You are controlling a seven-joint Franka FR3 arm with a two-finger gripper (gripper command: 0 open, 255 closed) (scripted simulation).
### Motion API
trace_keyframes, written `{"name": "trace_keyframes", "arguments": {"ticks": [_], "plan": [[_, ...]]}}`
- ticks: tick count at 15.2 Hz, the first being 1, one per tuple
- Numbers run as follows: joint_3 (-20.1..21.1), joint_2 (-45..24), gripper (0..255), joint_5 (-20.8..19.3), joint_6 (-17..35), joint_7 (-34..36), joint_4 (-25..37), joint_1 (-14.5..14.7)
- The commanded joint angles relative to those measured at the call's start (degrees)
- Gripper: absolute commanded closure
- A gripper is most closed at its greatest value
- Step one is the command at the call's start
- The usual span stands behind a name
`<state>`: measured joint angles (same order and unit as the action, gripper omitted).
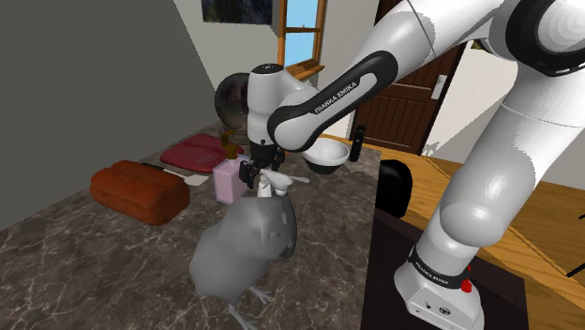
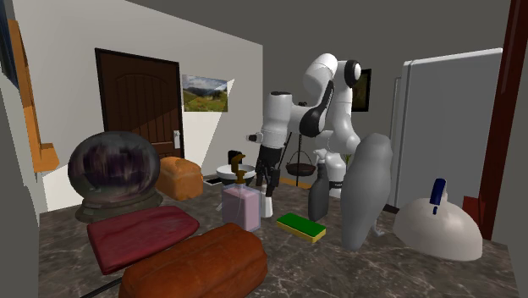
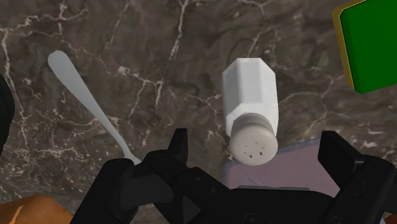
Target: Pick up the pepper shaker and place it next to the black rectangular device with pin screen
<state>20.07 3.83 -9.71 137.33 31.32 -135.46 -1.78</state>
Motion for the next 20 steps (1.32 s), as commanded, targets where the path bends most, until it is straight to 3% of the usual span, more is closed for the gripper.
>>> {"name": "trace_keyframes", "arguments": {"ticks": [1,2,3,12,20], "plan": [[0.0,0.0,0,0.0,0.0,0.0,0.0,0.0],[0.0,0.0,0,0.0,0.0,0.0,0.0,0.0],[0.0,0.0,255,0.0,0.0,0.0,0.0,0.0],[0.0,0.0,255,0.0,0.0,0.0,0.0,0.0],[-0.3,3.7,255,2.6,-6.1,-2.5,2.8,0.3]]}}
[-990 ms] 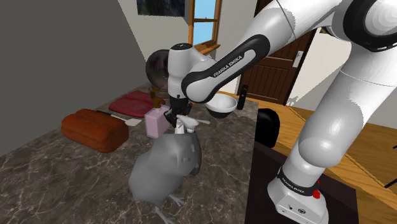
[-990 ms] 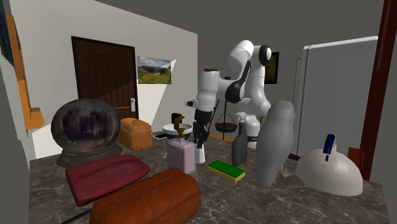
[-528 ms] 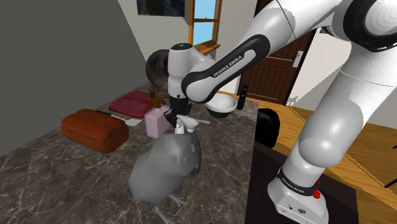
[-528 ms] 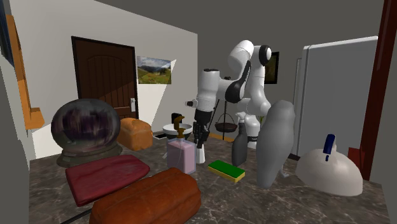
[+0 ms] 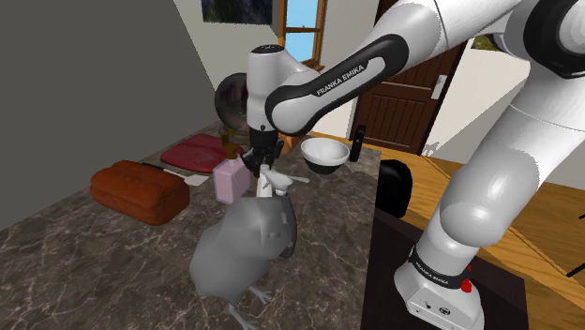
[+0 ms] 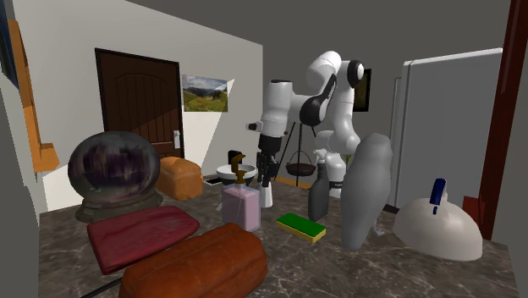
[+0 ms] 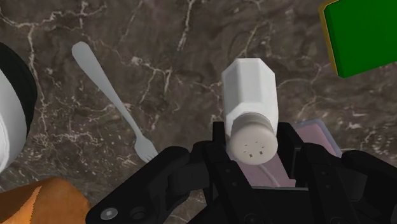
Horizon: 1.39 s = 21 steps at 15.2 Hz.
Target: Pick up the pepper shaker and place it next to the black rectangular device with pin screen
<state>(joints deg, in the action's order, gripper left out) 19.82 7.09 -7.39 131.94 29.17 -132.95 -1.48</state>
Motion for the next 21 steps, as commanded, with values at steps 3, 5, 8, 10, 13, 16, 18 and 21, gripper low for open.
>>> {"name": "trace_keyframes", "arguments": {"ticks": [3,5,8,10,13,16,18,21], "plan": [[-0.2,1.6,255,1.0,-3.0,-1.0,1.5,0.1],[-0.3,2.3,255,1.4,-4.5,-1.5,2.4,0.2],[-0.5,3.2,255,2.0,-6.8,-2.1,3.9,0.3],[-0.6,3.8,255,2.3,-8.4,-2.5,4.9,0.3],[-0.8,4.5,255,2.7,-10.7,-3.0,6.5,0.3],[-0.9,5.2,255,3.0,-13.0,-3.4,8.3,0.4],[-1.0,5.5,255,3.2,-14.5,-3.7,9.5,0.4],[-1.1,5.9,255,3.4,-16.8,-4.1,11.4,0.4]]}}
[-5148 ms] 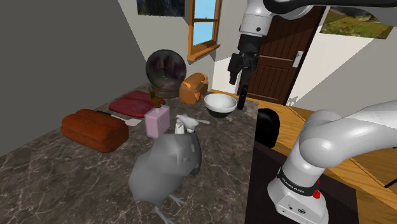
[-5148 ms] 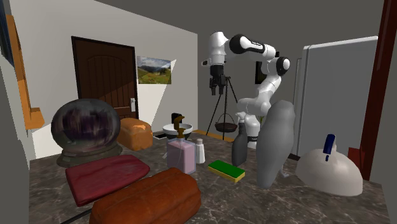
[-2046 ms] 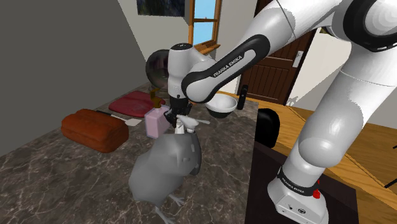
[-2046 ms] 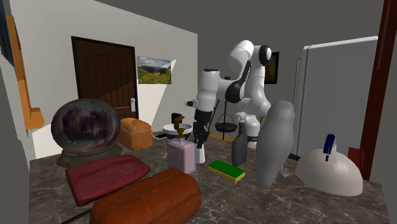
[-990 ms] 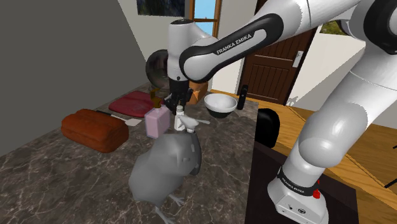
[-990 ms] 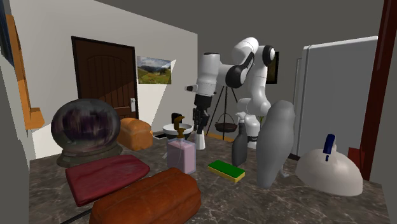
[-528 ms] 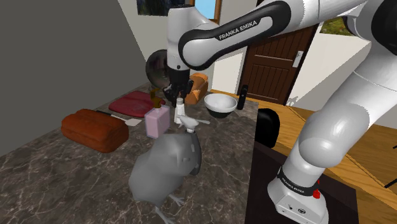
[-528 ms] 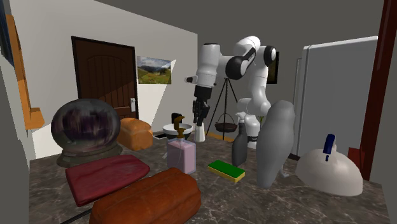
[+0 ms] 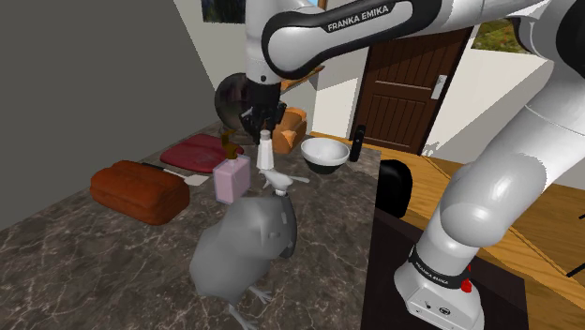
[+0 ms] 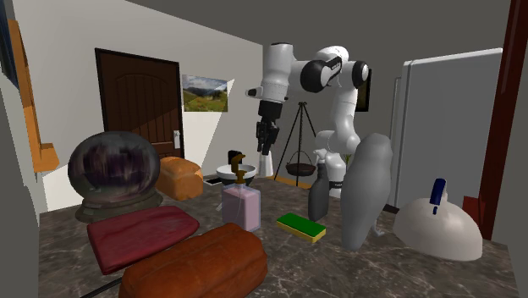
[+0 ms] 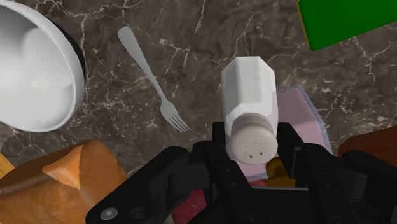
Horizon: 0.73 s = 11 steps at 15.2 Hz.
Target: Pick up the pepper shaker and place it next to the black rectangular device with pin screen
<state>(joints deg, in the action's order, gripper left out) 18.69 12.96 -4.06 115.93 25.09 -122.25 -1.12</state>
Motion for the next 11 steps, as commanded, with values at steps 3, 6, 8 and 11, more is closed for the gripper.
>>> {"name": "trace_keyframes", "arguments": {"ticks": [3,6,8,11], "plan": [[-0.1,0.4,255,0.2,-3.1,-0.4,2.7,0.0],[-0.2,0.6,255,0.3,-5.4,-0.7,4.8,0.0],[-0.2,0.6,255,0.4,-6.9,-0.9,6.3,0.0],[-0.3,0.6,255,0.4,-9.2,-1.1,8.6,-0.1]]}}
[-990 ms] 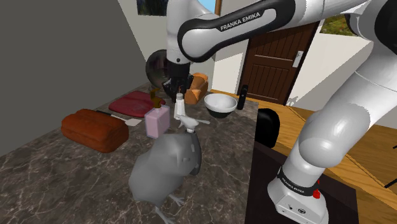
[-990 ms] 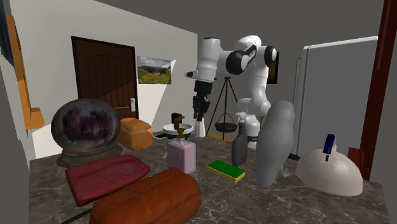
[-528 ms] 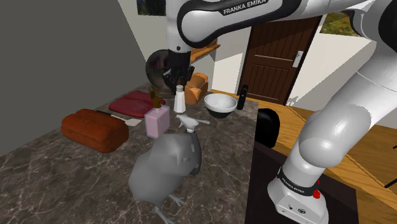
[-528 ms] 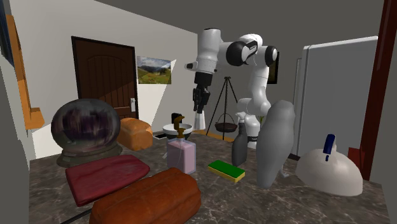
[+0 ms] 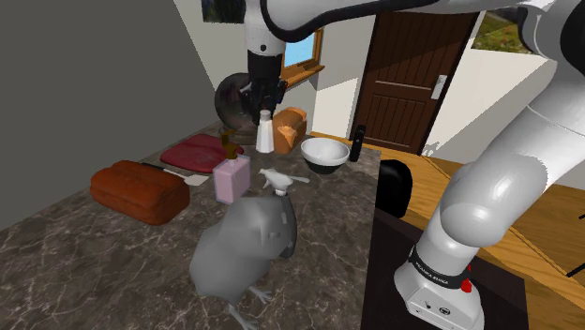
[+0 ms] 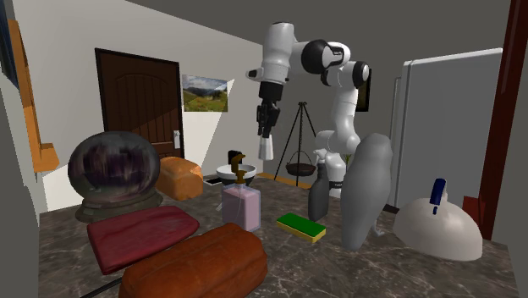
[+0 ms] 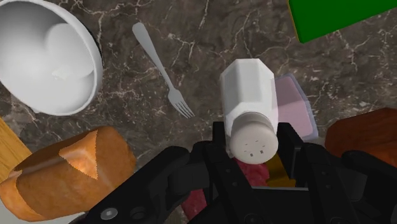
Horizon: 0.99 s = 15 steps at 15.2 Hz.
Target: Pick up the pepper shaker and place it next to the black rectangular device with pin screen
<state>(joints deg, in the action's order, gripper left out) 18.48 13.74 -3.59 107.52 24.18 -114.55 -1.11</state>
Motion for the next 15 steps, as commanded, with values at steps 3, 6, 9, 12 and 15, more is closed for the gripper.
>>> {"name": "trace_keyframes", "arguments": {"ticks": [3,6,9,12,15], "plan": [[-1.1,0.6,255,0.1,-1.9,-1.8,1.5,-0.6],[-4.1,2.8,255,0.5,-1.2,-6.3,-1.0,-2.0],[-7.1,4.3,255,0.5,-0.6,-10.6,-2.8,-3.3],[-10.1,5.4,255,0.2,0.0,-14.9,-4.0,-4.8],[-13.0,5.8,255,-0.1,0.5,-19.2,-4.7,-6.2]]}}
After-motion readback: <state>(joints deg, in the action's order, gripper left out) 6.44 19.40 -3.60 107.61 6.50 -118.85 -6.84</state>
